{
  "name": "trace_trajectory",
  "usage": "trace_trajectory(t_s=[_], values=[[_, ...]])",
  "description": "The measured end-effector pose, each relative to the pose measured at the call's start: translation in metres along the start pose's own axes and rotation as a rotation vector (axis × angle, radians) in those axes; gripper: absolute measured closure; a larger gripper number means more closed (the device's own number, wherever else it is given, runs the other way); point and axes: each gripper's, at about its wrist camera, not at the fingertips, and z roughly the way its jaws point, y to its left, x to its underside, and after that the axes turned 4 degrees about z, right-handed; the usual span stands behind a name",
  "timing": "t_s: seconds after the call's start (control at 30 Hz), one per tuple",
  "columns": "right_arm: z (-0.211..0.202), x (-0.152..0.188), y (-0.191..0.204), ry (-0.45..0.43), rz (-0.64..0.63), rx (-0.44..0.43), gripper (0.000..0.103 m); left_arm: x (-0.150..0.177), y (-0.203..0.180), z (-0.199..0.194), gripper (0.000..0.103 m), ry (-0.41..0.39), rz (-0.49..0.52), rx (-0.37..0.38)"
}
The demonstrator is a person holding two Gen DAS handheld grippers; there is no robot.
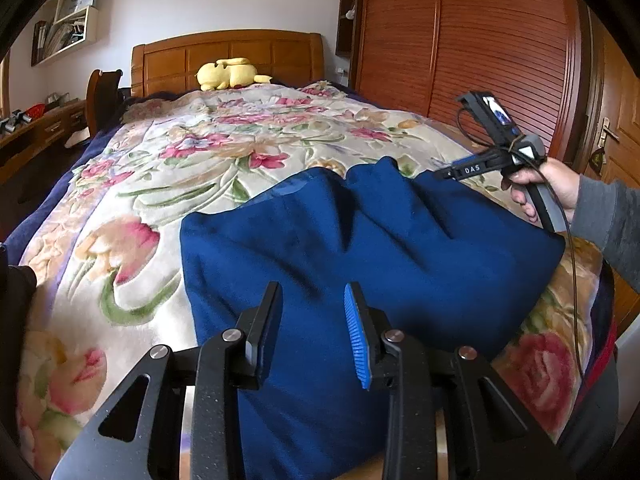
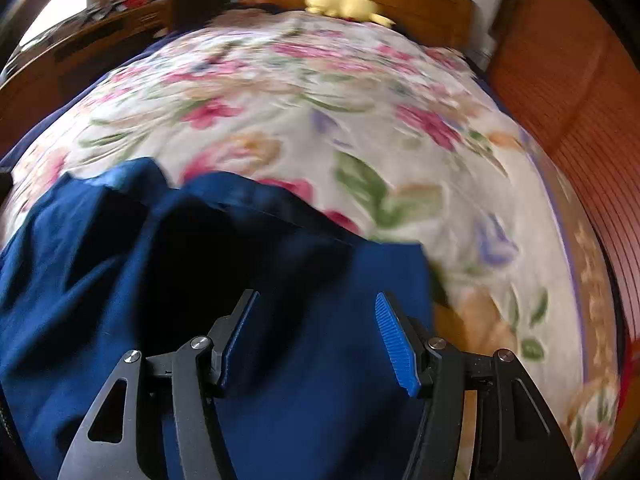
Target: Fold large clothes
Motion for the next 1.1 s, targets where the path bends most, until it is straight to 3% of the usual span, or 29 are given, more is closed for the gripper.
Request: trace_trajectory(t_s=[0.23,0.53,0.6,0.67,0.7,0.73,0.87,1.03,1.1], values=[[0.041,0.004,-0.029,0.106,0.048,0.084,0.042,0.001,-0.012,0.004,0.07,0.012,0.016,0.034],[0.055,0.003,-0.053,0.125,0.149,0.008,0.042,0.006,-0.017,0.016,0.07,0.055,0.032,0.039],[0.051,0.006,-0.054,0.121,0.145,-0.016,0.052,0.006,-0.017,0.018,0.07,0.064,0.029,0.038],[0.041,0.009,-0.051,0.109,0.113,-0.041,0.08,0.007,-0.017,0.024,0.07,0.076,0.03,0.034],[0.036,0.01,-0.046,0.096,0.078,-0.032,0.084,0.007,-0.018,0.025,0.07,0.081,0.03,0.033],[0.032,0.01,-0.043,0.08,0.041,-0.005,0.096,0.007,-0.017,0.027,0.07,0.086,0.032,0.032],[0.017,0.01,-0.053,0.016,0.027,0.107,0.1,0.008,-0.019,0.033,0.07,0.101,0.039,0.03],[0.013,0.018,-0.068,0.032,0.087,0.099,0.1,0.009,-0.017,0.037,0.07,0.115,0.036,0.027],[0.006,0.021,-0.068,0.03,0.098,0.099,0.094,0.01,-0.018,0.038,0.07,0.118,0.039,0.024]])
